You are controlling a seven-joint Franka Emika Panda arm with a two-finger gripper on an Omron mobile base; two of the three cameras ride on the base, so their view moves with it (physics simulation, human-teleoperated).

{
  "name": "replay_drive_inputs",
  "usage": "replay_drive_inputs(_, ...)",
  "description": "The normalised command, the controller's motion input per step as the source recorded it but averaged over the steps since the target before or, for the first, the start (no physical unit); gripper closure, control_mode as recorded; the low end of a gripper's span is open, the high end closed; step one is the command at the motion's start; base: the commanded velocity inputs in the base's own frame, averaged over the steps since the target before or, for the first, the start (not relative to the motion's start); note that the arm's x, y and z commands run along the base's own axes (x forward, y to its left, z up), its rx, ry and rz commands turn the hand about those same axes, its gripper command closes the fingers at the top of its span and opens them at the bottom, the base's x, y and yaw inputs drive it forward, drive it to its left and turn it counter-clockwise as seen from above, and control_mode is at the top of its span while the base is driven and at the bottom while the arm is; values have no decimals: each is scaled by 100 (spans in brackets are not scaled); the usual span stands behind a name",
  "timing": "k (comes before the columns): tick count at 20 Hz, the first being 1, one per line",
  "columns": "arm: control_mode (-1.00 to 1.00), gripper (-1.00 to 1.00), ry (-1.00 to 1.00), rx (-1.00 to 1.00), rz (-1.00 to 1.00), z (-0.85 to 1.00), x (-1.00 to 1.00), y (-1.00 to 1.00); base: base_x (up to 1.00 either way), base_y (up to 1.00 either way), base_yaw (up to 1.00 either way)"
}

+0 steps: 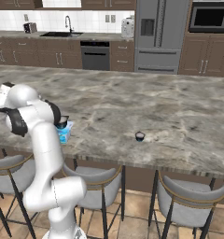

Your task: Stack the yogurt containers by placing the smaller containers on top of the larger containers.

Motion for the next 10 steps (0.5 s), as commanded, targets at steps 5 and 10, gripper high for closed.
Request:
replay_drive_inputs(5,-100,100,-7,0,0,46,-31,0,0,0,0)
replay_drive_inputs(10,-100,100,-13,12,0,33,-40,-23,0,0,0)
